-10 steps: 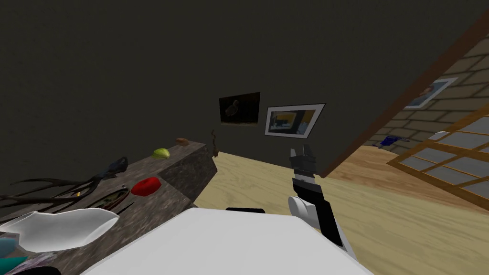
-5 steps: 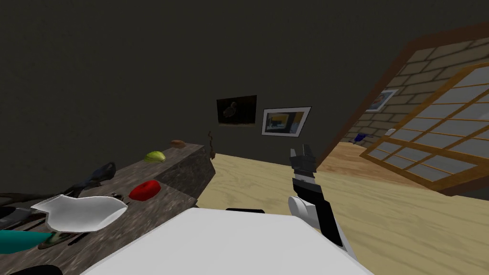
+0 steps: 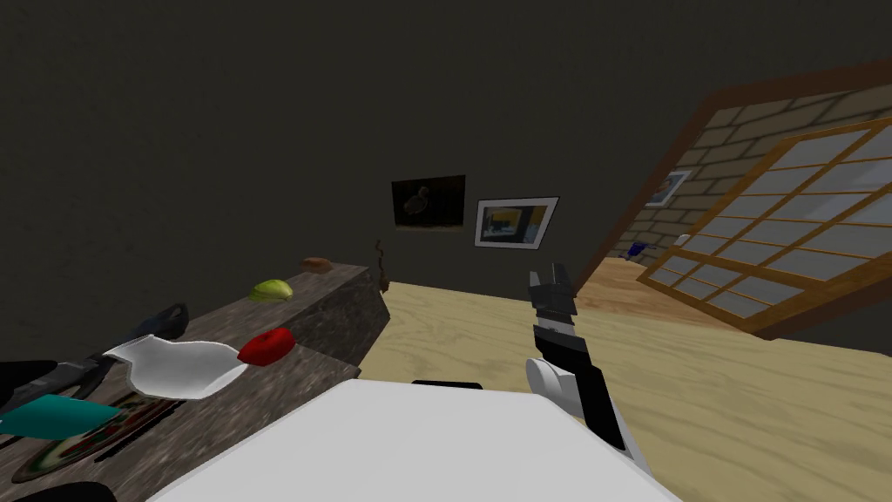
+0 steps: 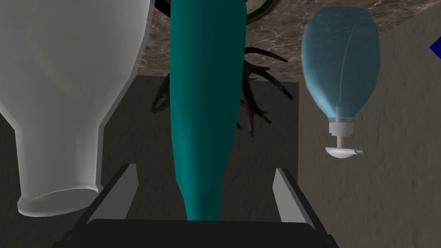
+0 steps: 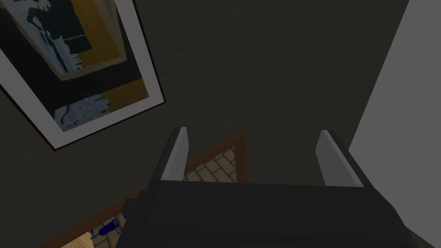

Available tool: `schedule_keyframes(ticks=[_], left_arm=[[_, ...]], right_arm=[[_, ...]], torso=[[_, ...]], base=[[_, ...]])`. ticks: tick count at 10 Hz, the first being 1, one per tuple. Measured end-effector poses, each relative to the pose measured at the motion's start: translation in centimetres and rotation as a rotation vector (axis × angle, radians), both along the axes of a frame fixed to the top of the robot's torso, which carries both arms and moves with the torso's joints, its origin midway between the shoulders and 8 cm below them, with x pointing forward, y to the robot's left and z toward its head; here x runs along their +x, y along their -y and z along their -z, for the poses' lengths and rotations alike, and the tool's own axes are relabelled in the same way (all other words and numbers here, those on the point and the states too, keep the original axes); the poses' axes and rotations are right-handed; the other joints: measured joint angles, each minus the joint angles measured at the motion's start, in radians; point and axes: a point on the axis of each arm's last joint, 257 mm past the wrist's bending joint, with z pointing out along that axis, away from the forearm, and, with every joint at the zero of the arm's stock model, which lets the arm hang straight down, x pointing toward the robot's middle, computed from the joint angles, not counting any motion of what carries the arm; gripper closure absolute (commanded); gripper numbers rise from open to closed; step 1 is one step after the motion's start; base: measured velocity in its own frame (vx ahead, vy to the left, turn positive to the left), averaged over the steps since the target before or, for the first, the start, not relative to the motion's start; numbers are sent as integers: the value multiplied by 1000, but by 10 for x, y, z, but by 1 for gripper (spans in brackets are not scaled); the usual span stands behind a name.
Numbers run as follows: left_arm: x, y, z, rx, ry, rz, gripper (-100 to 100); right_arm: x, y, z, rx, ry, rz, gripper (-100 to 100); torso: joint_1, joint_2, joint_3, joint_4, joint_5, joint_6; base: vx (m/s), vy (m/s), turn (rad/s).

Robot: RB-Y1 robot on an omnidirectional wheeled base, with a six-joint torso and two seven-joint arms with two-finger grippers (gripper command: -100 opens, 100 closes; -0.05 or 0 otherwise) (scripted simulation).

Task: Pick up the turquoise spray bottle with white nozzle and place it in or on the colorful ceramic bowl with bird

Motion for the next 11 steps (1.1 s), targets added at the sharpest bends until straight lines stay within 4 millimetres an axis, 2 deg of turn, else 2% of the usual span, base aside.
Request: schedule_keyframes(ticks=[2,3,4,7,8,11], left_arm=[[0,0,0,0,0,0,-100],[0,0,0,0,0,0,0],[0,0,0,0,0,0,-100],[34,7,-29,25,6,27,-100],[39,6,-35,28,8,25,-100],[83,16,-62,44,11,60,-100]], right_arm=[[0,0,0,0,0,0,0],[0,0,0,0,0,0,0],[0,0,0,0,0,0,0],[0,0,0,0,0,0,0],[0,0,0,0,0,0,0],[0,0,0,0,0,0,0]], torso=[[0,0,0,0,0,0],[-1,0,0,0,0,0],[-1,0,0,0,0,0],[-1,3,1,1,-1,0],[-1,2,1,1,0,0],[-1,2,1,0,0,0]], base=[[0,0,0],[0,0,0],[-15,-4,89],[-39,-6,93],[-30,-5,72],[-35,-5,95]])
